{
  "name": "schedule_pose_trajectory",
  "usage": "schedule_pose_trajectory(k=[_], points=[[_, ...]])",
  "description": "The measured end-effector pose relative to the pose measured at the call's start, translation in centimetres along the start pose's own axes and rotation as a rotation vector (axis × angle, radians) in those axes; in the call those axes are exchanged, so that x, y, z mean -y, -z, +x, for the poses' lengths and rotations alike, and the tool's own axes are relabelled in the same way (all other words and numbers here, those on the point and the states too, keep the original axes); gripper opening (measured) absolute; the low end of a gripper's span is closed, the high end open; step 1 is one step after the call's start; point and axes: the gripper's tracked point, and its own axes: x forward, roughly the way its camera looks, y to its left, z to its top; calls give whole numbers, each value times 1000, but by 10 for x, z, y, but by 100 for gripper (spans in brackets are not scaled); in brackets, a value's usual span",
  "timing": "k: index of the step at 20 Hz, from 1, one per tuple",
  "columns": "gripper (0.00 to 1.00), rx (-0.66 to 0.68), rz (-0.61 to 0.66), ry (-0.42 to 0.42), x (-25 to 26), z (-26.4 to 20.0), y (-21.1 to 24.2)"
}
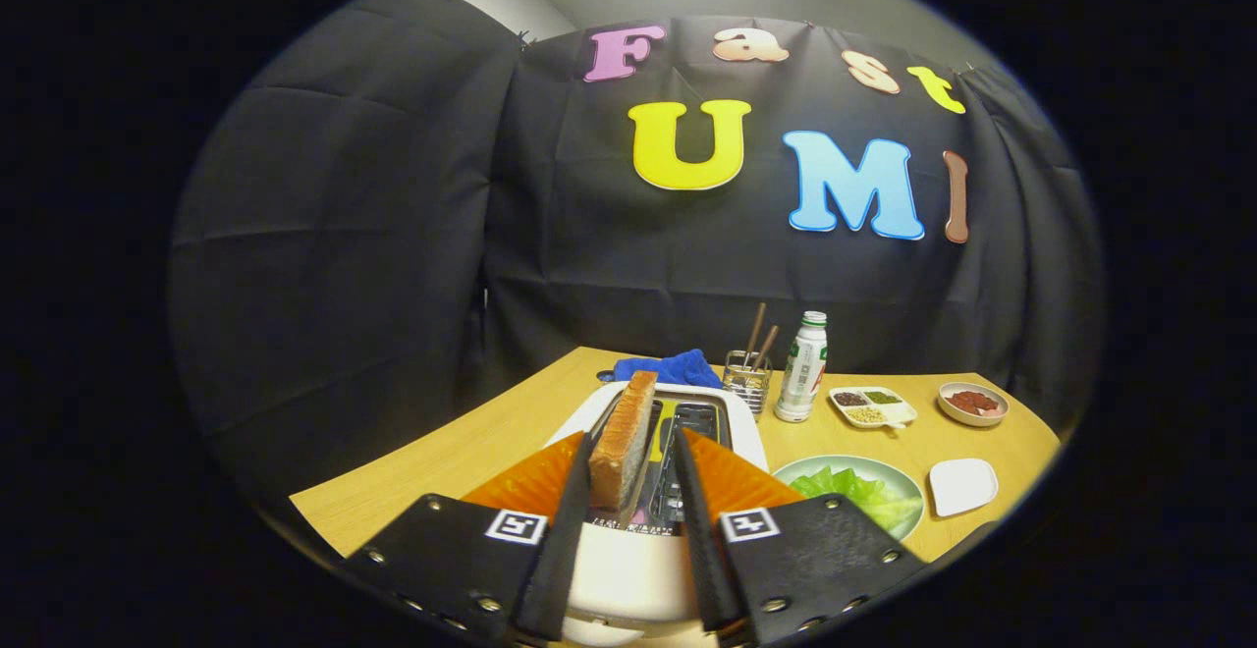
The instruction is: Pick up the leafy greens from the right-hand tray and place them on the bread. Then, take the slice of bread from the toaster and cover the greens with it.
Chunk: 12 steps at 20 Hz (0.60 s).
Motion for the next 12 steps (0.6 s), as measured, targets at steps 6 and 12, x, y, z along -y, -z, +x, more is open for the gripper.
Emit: schedule_pose_trajectory(k=[6,12], points=[[4,0,39,-6,-7,4,-1],[4,42,35,-22,-8,0,-24]])
